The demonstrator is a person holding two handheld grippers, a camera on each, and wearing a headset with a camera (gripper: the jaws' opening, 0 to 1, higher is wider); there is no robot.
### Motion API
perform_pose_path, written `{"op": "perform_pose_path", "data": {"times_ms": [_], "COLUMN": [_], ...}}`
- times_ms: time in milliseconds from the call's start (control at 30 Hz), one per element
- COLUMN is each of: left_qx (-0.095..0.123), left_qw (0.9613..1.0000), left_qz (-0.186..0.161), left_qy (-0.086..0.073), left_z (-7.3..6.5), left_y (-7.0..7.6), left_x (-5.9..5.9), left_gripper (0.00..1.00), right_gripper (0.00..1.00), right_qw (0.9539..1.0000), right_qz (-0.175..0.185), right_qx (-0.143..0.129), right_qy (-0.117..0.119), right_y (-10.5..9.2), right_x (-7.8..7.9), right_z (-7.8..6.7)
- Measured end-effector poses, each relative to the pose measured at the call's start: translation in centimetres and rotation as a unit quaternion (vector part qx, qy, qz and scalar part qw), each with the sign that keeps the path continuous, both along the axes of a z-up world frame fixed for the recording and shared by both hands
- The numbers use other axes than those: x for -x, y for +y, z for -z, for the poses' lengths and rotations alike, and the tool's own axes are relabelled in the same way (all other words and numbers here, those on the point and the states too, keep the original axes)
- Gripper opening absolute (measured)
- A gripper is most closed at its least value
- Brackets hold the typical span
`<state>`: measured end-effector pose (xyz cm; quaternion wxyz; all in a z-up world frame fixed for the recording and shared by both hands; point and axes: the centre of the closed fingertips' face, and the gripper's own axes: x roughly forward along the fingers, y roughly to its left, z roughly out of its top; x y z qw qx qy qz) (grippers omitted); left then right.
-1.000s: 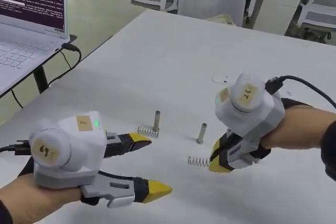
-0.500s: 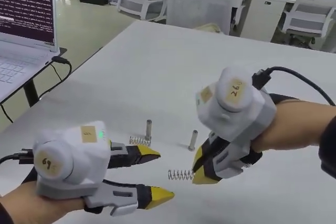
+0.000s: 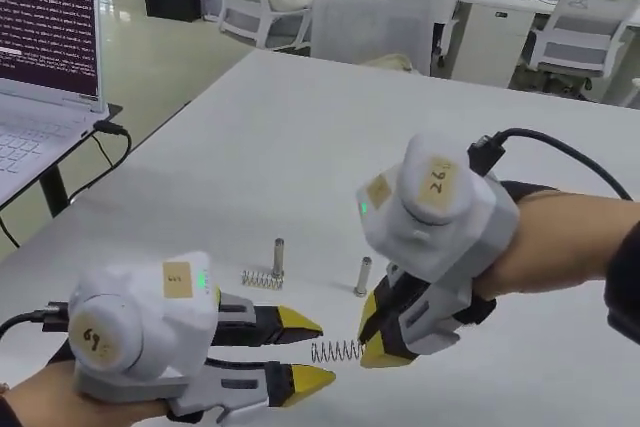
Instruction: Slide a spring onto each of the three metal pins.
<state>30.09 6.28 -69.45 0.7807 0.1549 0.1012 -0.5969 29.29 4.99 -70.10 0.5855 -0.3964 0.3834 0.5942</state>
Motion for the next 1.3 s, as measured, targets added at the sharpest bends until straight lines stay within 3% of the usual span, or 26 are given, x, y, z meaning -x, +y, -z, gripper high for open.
{"op": "perform_pose_path", "data": {"times_ms": [400,1300], "left_qx": [-0.016,-0.011], "left_qw": [0.9998,0.9998], "left_qz": [0.008,0.004], "left_qy": [-0.014,-0.018], "left_z": [0.2,0.1], "left_y": [0.0,-0.1], "left_x": [0.2,-0.1], "left_gripper": [0.04,0.03], "right_gripper": [0.08,0.08], "right_qw": [1.0,0.9986], "right_qz": [-0.004,-0.015], "right_qx": [0.001,-0.04], "right_qy": [-0.001,-0.031], "right_y": [0.0,2.6], "right_x": [0.3,0.2], "right_z": [-0.2,-3.4]}}
